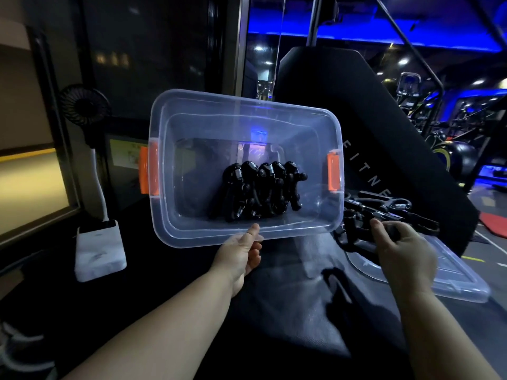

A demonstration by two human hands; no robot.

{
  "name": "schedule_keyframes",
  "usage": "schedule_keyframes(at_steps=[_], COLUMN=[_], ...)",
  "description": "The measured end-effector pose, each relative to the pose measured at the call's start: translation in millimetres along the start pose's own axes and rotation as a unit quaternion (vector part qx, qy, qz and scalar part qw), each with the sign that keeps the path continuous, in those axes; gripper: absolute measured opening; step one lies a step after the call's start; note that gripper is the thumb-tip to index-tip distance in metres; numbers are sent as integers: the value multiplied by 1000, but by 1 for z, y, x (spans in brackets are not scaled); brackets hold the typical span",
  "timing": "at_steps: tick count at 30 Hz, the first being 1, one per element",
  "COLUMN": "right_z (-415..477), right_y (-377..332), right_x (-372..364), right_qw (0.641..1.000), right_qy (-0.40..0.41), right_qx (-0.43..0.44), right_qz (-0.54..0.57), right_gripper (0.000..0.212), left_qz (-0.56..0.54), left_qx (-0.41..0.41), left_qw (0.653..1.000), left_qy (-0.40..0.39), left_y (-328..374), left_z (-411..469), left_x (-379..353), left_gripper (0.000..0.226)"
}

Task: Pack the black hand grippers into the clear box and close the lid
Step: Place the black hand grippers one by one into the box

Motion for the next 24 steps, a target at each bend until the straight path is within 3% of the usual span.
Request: schedule_keyframes(at_steps=[4,8,16,24], right_z=[1,8,10,-6], right_y=[-24,-50,-105,-125], right_x=[10,6,-38,-56], right_qw=[999,987,924,926], right_qy=[-31,-117,-248,-203], right_qx=[21,43,123,186], right_qz=[-38,-100,-263,-260], right_gripper=[32,28,18,20], left_qz=[-4,-18,-17,-26], left_qx=[-9,-16,-21,-40], left_qw=[1000,1000,1000,999], left_qy=[-4,-3,-4,13], left_y=[1,1,2,5], left_z=[0,0,-1,-4], left_x=[0,1,3,9], left_gripper=[34,35,39,35])
Point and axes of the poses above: each hand's wrist, its own z-axis towards the middle knuckle, its own x-axis out of the back of the hand, y = z × x, the point moved 10 cm from there along z, towards the middle knuckle, and after that the axes turned 13 degrees about -y, right-handed, at the moved point
